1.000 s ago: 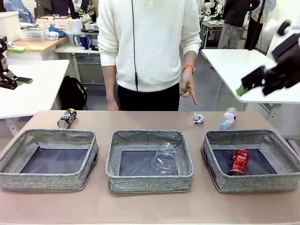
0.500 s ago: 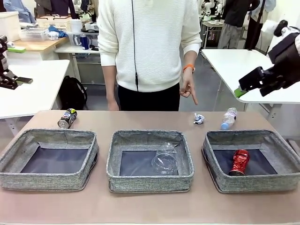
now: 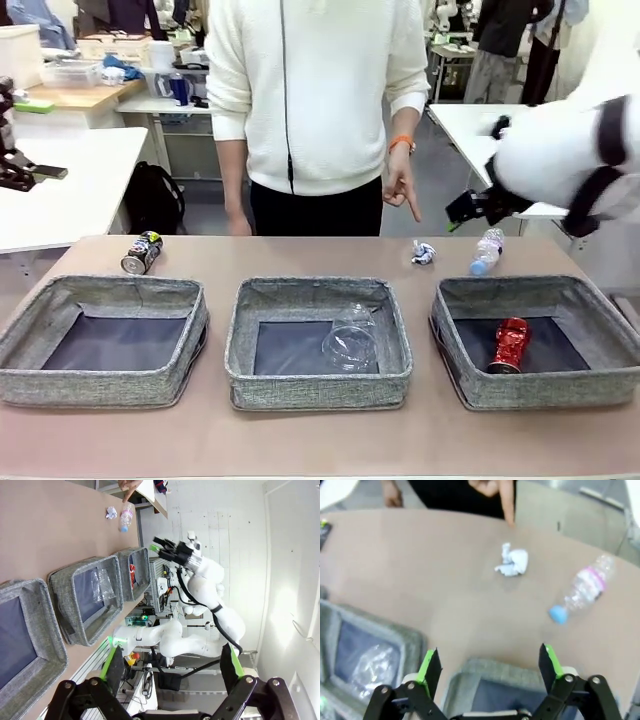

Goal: Sort the waste into the appropriate baskets.
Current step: Pick up the waste item pointed out by the person.

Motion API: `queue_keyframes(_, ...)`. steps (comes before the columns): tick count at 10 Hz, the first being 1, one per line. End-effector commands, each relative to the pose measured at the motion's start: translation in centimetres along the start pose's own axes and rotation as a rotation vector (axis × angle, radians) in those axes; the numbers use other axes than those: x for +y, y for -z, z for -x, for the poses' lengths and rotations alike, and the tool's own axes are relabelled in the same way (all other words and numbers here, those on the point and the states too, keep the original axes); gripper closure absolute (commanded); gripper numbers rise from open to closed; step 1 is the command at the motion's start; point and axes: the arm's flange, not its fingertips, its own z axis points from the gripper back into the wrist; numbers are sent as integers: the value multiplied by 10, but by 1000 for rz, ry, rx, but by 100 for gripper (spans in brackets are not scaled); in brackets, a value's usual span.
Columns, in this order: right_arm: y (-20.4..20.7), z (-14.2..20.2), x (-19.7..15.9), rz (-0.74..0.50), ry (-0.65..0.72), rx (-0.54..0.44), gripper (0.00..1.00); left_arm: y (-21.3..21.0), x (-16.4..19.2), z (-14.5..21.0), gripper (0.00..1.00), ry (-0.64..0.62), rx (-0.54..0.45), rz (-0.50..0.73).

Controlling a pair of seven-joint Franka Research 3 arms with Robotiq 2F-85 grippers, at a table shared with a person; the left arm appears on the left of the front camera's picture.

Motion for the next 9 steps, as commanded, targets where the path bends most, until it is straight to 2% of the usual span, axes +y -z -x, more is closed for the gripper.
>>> queue_keyframes(1, 35, -9, -5, -59, -54, -54, 0, -1, -2, 2, 0, 15, 9, 0)
queue_keyframes(2, 38, -2, -11, -89, -20, 24, 0, -1, -2, 2, 0, 15, 9, 0)
queue_keyframes(3, 27, -4, 2, 2, -15, -5, 0, -1, -2, 2, 0, 15, 9, 0)
queue_keyframes(4, 27, -4, 2, 2, -15, -5, 0, -1, -2, 2, 0, 15, 9, 0)
queue_keyframes(5, 47, -2, 5, -19, -13, 16, 0, -1, -2, 2, 0, 15, 9, 0)
queue_keyframes(6, 63, -12, 1, 47, 1, 52, 0, -1, -2, 2, 0, 15, 9, 0)
queue_keyframes(7, 87, -22, -7, -19, -13, 56, 0, -1, -2, 2, 0, 15, 9, 0)
queue_keyframes(9, 123, -37, -32, -9, 5, 59, 0, -1, -2, 2, 0, 15, 9, 0)
